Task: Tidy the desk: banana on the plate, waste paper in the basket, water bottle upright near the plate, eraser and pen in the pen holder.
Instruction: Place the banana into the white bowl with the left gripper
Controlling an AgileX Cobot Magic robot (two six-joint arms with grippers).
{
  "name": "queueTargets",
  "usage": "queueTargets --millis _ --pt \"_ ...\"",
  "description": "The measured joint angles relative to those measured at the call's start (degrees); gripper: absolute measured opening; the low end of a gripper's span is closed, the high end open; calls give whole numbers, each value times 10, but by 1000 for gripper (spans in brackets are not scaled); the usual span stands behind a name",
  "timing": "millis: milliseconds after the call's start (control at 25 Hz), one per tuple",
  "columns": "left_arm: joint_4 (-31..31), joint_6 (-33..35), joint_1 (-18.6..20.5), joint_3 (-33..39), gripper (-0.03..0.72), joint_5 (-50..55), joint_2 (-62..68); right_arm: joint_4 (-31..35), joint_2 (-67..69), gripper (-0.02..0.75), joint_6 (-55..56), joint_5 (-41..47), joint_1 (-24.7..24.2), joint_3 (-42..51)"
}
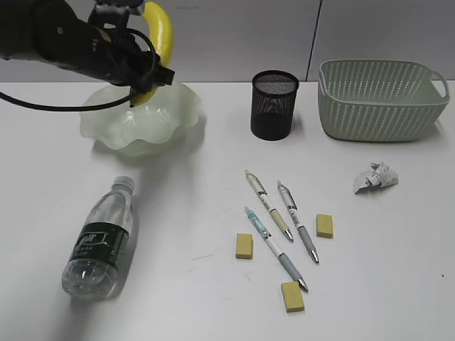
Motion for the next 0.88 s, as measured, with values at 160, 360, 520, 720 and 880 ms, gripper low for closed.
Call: queueTargets --millis 160,360,520,720,880 --pt "19 0 3 -1 319 -20 20 0 0 236 0 0 0 0" --pt "30 1 3 -1 319 -27 50 0 0 236 0 0 0 0" --pt "46 1 4 -1 349 -29 72 0 0 236 0 0 0 0" --pt "51 1 8 -1 464 -13 85 0 0 236 0 0 0 0" --pt "52 1 8 -1 491 8 84 0 0 236 0 0 0 0"
